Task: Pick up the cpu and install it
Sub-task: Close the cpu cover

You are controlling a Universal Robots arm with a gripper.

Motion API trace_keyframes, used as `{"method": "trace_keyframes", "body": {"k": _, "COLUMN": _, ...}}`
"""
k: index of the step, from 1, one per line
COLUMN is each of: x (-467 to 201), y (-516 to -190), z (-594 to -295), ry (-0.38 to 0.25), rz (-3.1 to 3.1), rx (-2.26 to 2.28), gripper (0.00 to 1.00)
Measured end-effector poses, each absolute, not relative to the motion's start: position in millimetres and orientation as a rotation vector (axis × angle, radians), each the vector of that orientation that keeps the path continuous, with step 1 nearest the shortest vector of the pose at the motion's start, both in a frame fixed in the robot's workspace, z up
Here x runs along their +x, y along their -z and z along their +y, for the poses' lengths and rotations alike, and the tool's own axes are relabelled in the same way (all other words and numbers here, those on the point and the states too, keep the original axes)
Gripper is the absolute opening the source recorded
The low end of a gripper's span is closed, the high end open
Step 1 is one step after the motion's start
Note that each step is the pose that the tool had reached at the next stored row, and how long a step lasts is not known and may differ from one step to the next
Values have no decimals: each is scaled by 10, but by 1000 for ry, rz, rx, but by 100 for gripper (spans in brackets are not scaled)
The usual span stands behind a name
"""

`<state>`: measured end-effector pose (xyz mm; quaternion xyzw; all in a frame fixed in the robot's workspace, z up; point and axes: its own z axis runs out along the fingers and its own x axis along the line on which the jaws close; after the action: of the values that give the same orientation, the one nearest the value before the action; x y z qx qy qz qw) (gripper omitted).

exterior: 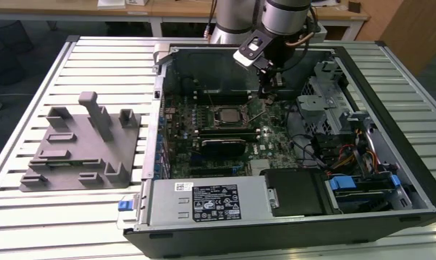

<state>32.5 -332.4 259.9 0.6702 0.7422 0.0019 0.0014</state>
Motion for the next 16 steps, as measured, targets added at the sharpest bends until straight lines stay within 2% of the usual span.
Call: {"method": "trace_keyframes", "body": {"k": 16, "x": 482, "y": -2572, "z": -3323, "ry": -6, "rz": 2333, "rx": 2100, "gripper": 11}}
